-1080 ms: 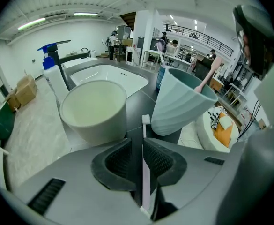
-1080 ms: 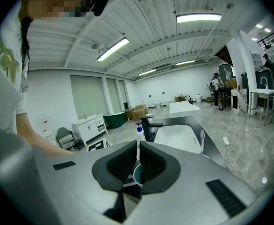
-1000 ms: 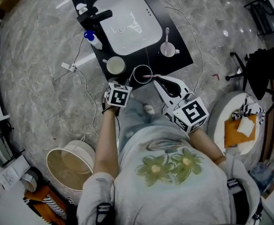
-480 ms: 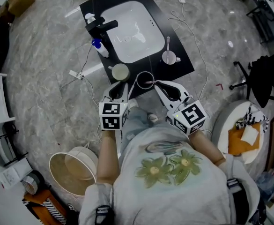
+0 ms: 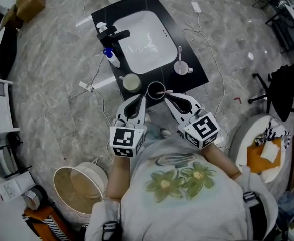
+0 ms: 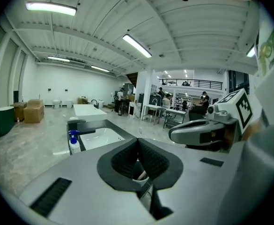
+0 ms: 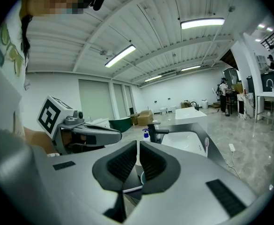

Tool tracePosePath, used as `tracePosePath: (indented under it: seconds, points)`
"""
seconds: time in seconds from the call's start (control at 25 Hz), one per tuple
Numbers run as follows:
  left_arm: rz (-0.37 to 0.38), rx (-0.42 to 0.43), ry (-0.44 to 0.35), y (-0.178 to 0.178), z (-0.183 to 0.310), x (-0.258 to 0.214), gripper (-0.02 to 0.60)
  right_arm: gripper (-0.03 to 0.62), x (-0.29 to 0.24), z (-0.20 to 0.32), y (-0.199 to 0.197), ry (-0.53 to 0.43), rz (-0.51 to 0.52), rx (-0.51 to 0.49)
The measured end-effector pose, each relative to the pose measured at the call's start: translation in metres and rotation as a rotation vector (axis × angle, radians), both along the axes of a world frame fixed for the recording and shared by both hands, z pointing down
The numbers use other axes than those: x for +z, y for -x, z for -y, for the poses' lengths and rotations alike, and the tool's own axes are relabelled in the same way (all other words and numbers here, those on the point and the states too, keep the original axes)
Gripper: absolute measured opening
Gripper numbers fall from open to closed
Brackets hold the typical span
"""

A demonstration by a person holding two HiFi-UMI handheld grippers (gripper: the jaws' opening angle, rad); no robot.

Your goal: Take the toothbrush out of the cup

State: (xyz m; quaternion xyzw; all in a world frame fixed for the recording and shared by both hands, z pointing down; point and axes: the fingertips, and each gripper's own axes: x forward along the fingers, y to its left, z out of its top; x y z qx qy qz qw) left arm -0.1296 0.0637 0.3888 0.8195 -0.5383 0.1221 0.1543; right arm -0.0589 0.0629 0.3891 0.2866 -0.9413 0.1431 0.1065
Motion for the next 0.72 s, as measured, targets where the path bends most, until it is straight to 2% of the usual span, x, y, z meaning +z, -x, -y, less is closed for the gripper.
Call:
tracePosePath:
  seconds: [0.4, 0.72]
  points:
    - [-0.007, 0.007, -0.027, -0.017, -0.020, -0.008, 0.018, 0.046, -0.005, -0.016, -0.009, -0.015, 0.008, -0.013]
    - [0.015, -0.011, 0.002, -0.028, -0.038, 0.001, 0.018, 0.046, -0.006, -0.031, -0.027, -0.017, 0.002, -0.009]
